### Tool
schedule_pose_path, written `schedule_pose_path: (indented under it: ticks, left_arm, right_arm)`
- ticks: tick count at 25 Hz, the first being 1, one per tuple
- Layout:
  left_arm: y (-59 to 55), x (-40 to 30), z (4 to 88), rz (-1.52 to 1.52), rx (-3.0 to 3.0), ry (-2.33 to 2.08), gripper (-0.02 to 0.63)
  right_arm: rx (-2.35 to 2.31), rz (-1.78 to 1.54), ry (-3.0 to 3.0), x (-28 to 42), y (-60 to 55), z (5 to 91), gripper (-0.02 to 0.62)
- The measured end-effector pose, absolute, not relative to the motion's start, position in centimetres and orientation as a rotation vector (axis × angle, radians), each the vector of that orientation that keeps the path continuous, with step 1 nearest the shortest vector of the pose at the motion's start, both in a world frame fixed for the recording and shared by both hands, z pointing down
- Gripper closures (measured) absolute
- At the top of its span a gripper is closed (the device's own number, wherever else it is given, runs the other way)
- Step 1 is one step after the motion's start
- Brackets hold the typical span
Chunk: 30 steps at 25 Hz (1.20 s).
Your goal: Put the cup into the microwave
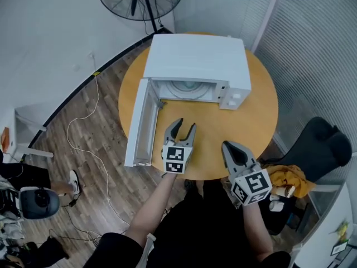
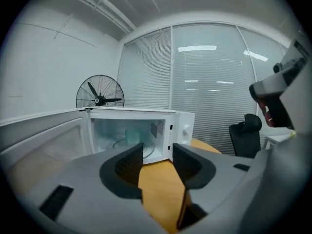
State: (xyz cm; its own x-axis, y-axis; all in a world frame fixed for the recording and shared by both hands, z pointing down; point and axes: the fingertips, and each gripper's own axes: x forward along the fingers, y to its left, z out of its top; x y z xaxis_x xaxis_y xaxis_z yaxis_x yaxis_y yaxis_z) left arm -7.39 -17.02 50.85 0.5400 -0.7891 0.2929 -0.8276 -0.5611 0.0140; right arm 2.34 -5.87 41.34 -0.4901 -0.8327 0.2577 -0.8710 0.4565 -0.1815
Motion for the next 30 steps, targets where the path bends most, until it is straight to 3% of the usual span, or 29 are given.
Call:
schedule_pose_path:
  ticks: [6, 15, 30]
  left_arm:
    - [-13.7, -8.4, 49.3, 0.359, 2.617, -1.36, 0.502]
    - [-10.0, -8.4, 44.5, 0.244, 2.659, -1.316, 0.58]
    - [-8.5, -9.2, 39.9, 0.16, 2.702, -1.279, 0.607]
  right_arm:
    - [1.525, 0.411, -2.566, 1.3, -5.1, 40.9, 0.584]
    - [1.543, 0.368, -2.566, 0.3, -4.4, 40.0, 0.584]
    - [1.537, 0.352, -2.573, 0.5, -4.8, 39.1, 0.586]
